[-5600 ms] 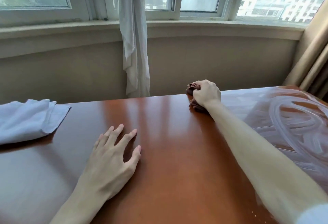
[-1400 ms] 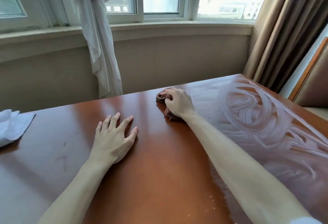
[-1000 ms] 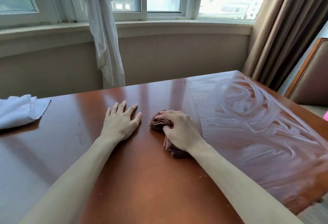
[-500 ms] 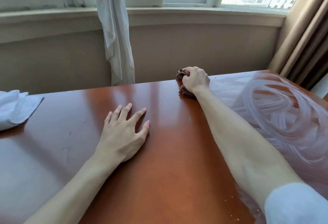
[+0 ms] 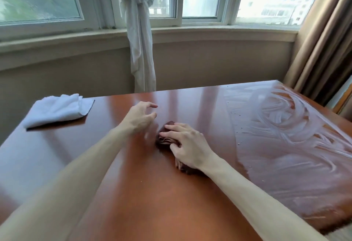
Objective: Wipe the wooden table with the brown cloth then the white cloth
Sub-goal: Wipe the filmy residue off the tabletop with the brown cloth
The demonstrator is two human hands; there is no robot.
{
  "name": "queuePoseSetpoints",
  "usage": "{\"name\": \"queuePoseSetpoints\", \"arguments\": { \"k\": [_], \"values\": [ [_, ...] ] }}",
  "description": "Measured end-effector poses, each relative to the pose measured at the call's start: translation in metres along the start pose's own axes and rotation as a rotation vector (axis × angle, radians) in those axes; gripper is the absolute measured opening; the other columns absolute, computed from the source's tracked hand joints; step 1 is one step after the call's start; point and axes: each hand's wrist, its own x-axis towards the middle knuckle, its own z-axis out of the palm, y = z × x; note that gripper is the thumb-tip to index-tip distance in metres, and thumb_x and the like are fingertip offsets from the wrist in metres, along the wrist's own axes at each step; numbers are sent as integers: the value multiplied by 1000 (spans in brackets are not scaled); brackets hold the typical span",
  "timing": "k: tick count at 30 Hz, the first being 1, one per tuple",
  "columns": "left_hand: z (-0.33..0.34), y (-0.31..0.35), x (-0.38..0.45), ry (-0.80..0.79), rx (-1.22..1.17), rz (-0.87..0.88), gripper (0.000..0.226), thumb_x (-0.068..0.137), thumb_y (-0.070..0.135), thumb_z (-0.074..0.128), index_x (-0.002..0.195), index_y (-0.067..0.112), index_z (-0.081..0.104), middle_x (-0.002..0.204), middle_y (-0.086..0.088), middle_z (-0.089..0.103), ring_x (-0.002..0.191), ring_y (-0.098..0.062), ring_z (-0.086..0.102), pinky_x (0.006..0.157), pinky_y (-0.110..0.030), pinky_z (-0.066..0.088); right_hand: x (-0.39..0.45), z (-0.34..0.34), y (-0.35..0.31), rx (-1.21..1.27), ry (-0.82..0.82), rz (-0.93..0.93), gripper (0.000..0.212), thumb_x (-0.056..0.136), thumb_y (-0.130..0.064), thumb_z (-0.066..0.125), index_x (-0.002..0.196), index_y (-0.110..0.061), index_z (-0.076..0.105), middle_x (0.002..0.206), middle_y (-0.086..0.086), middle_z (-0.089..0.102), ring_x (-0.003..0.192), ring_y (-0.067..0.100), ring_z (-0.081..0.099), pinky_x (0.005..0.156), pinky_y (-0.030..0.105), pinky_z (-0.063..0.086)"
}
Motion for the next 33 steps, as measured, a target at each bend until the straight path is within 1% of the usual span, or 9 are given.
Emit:
{"name": "queuePoseSetpoints", "arguments": {
  "k": [6, 9, 12, 14, 18, 23, 27, 29, 33],
  "values": [
    [-44, -54, -47, -2, 140, -99, 45, 90, 40, 57, 133, 25, 61, 140, -9, 51, 125, -25, 52, 108, -40, 42, -8, 15, -50, 104, -118, -117, 51, 85, -23, 56, 130, -45, 66, 144, -22, 55, 138, 7, 44, 111, 35, 42],
    [-49, -81, -72, 7, 221, -156, 61, 89, 59, 51, 144, 32, 50, 150, -11, 41, 141, -26, 38, 118, -41, 29, 24, 19, -42, 167, -129, -67, 51, 84, -18, 58, 128, -43, 67, 139, -24, 58, 131, 6, 48, 111, 32, 40],
    [-40, -97, -98, 39, 284, -175, 72, 85, 74, 35, 149, 40, 40, 155, -8, 34, 147, -27, 27, 120, -43, 23, 74, 31, -26, 125, -93, 18, 52, 79, -28, 49, 125, -43, 67, 135, -22, 60, 126, 12, 54, 107, 42, 46],
    [-30, -101, -109, 67, 384, -176, 73, 87, 75, 26, 151, 43, 34, 159, -4, 30, 149, -27, 21, 121, -43, 18, 108, 40, -17, 118, -67, 89, 55, 75, -34, 42, 124, -41, 67, 132, -19, 63, 123, 18, 57, 104, 44, 48],
    [-25, -101, -108, 103, 441, -161, 75, 85, 75, 20, 152, 43, 32, 161, -3, 26, 150, -26, 18, 124, -43, 13, 164, 50, -12, 54, -16, 185, 47, 85, -21, 51, 124, -38, 69, 133, -12, 64, 124, 22, 56, 96, 34, 43],
    [-27, -107, -104, 85, 395, -196, 66, 89, 70, 32, 149, 43, 39, 160, 0, 30, 149, -23, 21, 123, -42, 14, 186, 75, -45, -35, -13, 258, 43, 82, -24, 54, 121, -32, 71, 127, -1, 63, 118, 32, 57, 91, 38, 46],
    [-62, -96, -103, 56, -36, -202, 47, 101, 37, 48, 146, 26, 48, 144, 2, 51, 131, -13, 44, 108, -24, 29, 137, 94, -112, 15, -9, 166, 41, 87, -24, 53, 125, -28, 70, 132, 1, 61, 120, 33, 52, 97, 40, 46],
    [-80, -96, -112, 101, -30, -168, 44, 99, 27, 50, 143, 18, 52, 140, -1, 55, 123, -11, 49, 98, -17, 29, 100, 102, -149, 31, 1, 162, 39, 91, -27, 52, 126, -24, 68, 135, 1, 59, 123, 33, 49, 100, 42, 44],
    [-95, -102, -143, 176, 63, -166, 42, 98, 13, 50, 139, 16, 56, 145, -5, 55, 135, -18, 47, 106, -22, 29, 25, 108, -210, 62, -10, 122, 44, 94, -29, 54, 136, -18, 61, 145, 7, 54, 136, 41, 42, 113, 50, 37]
  ]
}}
